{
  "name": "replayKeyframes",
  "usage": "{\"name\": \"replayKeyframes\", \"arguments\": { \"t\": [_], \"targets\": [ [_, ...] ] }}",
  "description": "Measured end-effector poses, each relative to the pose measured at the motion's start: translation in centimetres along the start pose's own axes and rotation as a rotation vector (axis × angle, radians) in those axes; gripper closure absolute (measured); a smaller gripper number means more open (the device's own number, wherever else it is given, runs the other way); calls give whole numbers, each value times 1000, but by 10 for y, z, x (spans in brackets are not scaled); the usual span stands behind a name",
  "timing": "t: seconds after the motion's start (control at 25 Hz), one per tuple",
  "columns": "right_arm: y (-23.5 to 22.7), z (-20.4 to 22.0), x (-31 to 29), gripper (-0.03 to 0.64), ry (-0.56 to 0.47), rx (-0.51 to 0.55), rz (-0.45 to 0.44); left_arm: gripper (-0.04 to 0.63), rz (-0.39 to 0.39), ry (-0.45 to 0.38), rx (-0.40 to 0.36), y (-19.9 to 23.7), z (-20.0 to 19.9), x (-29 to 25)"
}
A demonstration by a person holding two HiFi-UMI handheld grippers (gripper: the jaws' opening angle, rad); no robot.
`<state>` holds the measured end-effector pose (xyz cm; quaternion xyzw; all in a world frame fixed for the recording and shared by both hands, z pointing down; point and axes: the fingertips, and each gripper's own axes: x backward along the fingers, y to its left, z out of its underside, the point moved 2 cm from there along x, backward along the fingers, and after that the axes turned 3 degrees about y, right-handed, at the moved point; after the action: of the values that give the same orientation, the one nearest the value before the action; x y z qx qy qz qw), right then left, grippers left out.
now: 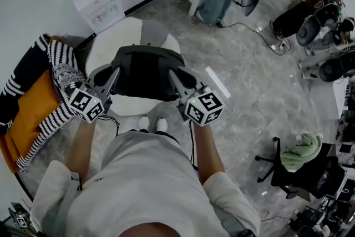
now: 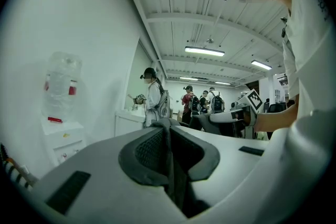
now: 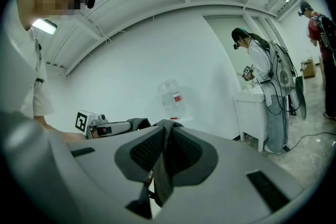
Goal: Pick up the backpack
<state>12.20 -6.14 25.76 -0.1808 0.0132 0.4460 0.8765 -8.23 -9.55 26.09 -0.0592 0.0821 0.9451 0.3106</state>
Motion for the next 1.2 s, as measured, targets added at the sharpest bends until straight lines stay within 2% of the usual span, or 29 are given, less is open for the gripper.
{"name": "replayKeyframes", "arguments": {
  "t": [0.48, 0.76, 1.2],
  "targets": [
    [17, -39, 23, 565, -62, 58, -11, 561, 31, -67, -70, -18, -44, 10],
    [26, -69, 35, 565, -112, 83, -26, 561, 52, -127, -83, -30, -79, 14],
    [33, -109, 32, 565, -165, 142, -36, 561, 75, -215, -115, -23, -120, 14]
  ]
}}
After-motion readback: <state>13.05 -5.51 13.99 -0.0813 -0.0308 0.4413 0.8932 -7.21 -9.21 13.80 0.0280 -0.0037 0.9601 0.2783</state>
